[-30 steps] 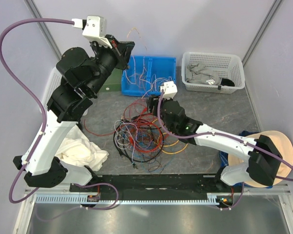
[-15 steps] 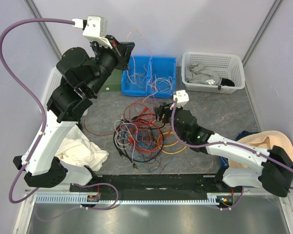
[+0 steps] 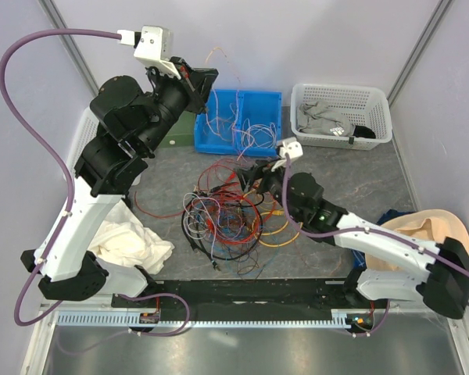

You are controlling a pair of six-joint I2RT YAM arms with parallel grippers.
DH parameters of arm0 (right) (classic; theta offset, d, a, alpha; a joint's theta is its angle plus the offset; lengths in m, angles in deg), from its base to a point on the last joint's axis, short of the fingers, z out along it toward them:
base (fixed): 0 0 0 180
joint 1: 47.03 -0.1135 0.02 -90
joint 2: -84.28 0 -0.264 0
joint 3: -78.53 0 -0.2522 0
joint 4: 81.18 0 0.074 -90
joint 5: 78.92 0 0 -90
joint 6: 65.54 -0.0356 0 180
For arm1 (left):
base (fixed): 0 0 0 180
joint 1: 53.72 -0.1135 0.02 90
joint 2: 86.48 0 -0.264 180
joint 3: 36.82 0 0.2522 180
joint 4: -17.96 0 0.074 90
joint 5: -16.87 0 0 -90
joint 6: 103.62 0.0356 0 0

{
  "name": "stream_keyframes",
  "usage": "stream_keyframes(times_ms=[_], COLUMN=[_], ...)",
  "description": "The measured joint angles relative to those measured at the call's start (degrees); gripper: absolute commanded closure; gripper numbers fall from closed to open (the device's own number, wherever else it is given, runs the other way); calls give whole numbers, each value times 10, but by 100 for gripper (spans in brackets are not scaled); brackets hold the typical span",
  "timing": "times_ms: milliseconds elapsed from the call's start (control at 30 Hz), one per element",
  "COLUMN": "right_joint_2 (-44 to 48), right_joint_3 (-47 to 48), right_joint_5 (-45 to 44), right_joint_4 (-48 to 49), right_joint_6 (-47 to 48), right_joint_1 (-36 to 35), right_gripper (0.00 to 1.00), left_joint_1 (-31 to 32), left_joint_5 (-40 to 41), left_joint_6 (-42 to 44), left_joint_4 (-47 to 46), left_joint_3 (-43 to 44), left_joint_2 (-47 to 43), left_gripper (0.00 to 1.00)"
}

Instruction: Untangle the cables

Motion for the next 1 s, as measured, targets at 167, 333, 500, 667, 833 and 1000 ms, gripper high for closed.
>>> stream_keyframes(times_ms=[167, 333, 500, 667, 833, 1000], right_joint_2=[-96, -188, -230, -199, -124, -40], right_joint_3=[63, 115, 127, 70, -40, -135], right_joint_5=[28, 9, -35, -64, -90, -116], right_joint_4=[13, 24, 20, 19, -18, -71], right_joint_6=[7, 16, 25, 22, -7, -39], right_joint_1=[0, -1, 0, 0, 0, 0], right_gripper=[21, 68, 100, 100, 100, 100], left_joint_1=[0, 0, 0, 0, 0, 0], left_joint_5=[-8, -16, -16, -7, 7, 15], left_joint_6=[-5, -10, -10, -7, 6, 18], left_joint_4=[0, 1, 5, 9, 4, -5], left_joint_3=[0, 0, 0, 17, 68, 130], left_joint_2=[0, 0, 0, 10, 37, 61], left_gripper=[98, 98, 98, 98, 98, 98])
